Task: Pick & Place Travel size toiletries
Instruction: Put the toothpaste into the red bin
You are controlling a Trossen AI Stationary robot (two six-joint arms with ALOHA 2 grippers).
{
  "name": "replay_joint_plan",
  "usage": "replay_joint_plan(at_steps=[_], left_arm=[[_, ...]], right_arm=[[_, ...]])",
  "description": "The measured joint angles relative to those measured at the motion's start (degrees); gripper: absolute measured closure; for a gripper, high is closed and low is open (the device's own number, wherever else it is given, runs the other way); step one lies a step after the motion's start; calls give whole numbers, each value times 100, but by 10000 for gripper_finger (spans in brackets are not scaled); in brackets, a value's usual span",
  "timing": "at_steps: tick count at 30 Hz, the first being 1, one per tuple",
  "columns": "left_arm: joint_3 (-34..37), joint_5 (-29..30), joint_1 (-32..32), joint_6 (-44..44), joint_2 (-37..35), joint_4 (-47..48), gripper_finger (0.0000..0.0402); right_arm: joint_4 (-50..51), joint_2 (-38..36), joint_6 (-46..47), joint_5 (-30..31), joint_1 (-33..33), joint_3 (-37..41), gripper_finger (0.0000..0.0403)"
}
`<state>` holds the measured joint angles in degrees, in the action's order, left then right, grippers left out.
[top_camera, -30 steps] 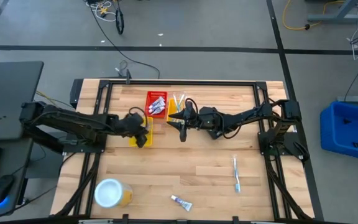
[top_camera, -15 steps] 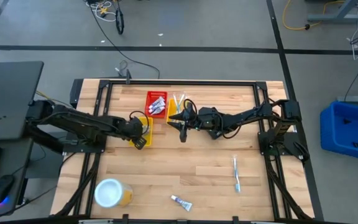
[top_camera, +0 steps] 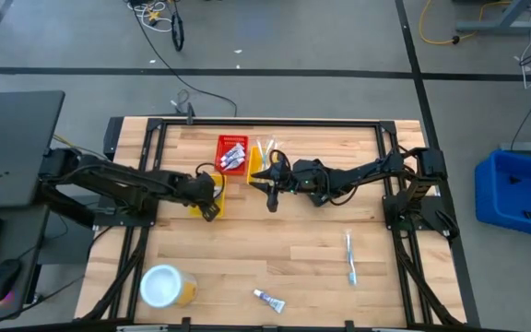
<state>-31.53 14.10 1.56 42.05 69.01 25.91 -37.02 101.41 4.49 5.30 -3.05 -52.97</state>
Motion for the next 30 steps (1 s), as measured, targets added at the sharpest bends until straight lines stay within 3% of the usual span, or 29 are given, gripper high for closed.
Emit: replay_joint_plan(at_steps=[9,17,23,30], left_arm=[[-919,257,3,-1544,0,-328,246],[-1003,-832,195,-2590,61,-1895,246],[-999,-1077,719,-3007,581,-2666,246],[-996,-1078,1360,-3352,1613,-4156,246]], right_arm=[[261,0,13,-20,0,0,278],[337,0,63,-28,7,0,281],[58,2,306,-1074,9,0,282],[-334,-31,1506,-1802,48,0,290]])
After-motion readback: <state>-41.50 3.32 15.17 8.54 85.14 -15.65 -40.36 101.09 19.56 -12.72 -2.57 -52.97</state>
